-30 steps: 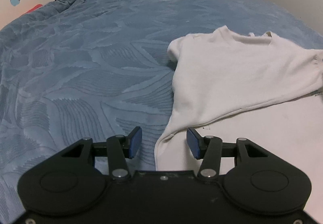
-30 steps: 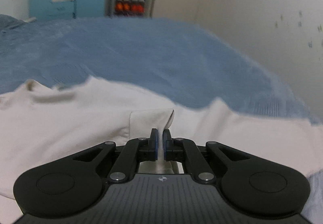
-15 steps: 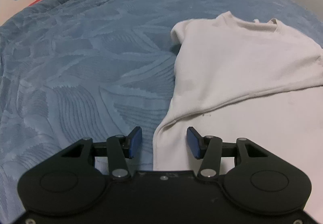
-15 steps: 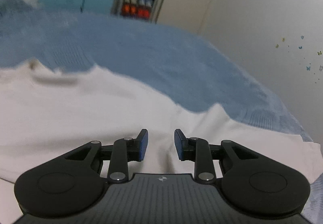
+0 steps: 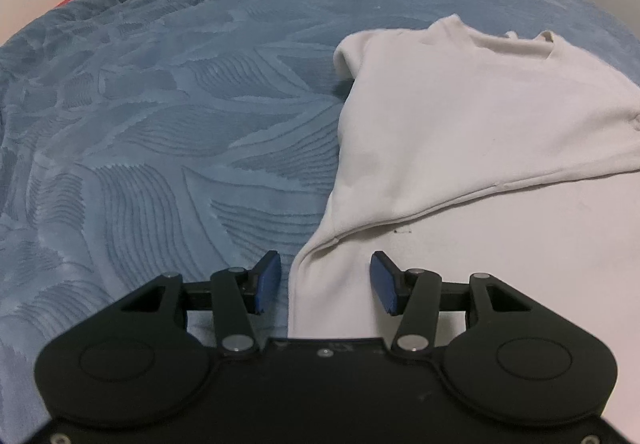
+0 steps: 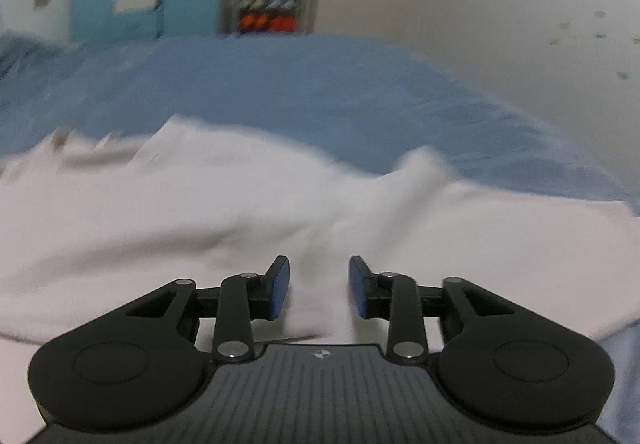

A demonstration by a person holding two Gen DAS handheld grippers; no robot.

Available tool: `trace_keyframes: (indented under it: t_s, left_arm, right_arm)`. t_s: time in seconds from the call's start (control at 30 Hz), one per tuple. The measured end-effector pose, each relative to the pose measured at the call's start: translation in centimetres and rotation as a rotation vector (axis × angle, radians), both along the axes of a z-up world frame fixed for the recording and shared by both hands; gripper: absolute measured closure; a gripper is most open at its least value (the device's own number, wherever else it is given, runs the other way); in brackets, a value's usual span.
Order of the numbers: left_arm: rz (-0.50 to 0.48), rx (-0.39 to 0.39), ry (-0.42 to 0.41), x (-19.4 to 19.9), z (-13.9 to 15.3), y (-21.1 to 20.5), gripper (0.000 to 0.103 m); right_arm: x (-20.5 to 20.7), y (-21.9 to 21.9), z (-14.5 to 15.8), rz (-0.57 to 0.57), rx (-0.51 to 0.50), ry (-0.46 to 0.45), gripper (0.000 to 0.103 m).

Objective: Fold small clothes
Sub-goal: 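Lift the sleeve with the right tool and fold it across the body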

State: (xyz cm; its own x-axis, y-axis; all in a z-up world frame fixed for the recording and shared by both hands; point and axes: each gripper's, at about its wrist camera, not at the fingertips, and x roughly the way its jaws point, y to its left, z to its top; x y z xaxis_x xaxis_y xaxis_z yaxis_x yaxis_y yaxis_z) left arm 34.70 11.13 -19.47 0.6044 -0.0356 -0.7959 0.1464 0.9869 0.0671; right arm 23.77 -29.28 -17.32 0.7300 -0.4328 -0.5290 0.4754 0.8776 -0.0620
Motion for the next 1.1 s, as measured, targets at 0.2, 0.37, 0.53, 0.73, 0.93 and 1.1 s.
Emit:
trace_keyframes:
  t_s: [0.2, 0.37, 0.53, 0.73, 0.93, 1.1]
  left_arm:
    - [-0.012, 0.02, -0.029, -0.8, 1.2, -1.3, 0.052]
    - [-0.075, 0.091, -0.033, -1.2, 1.3, -3.1, 0.051]
    - [-0.065, 0.084, -0.049, -1.1, 1.5, -4.0, 0.051]
    - [-0.05, 0.109, -0.042, -1.0, 1.2, -4.7, 0.051]
    - [0.011, 0.057, -0.021, -0.6, 0.6, -3.4, 0.051]
    - [0.021, 0.046, -0.024, -0.8, 0.2, -2.7, 0.051]
  right_arm:
    - [-8.6, -12.8, 2.6, -0.221, 0.101, -0.121, 0.047]
    - [-17.2, -25.0, 3.1, -0.528, 0.196, -0.156, 0.047]
    - [-22.5, -31.0, 1.6, -0.705, 0.366, -0.216, 0.047]
    - [-21.7, -31.7, -0.9, -0.725, 0.355, -0.226, 0.047]
    - [-21.5, -32.4, -0.6, -0.667, 0.503, -0.373, 0.057]
    - [-20.2, -32.1, 0.5, -0.701, 0.445, -0.335, 0.094]
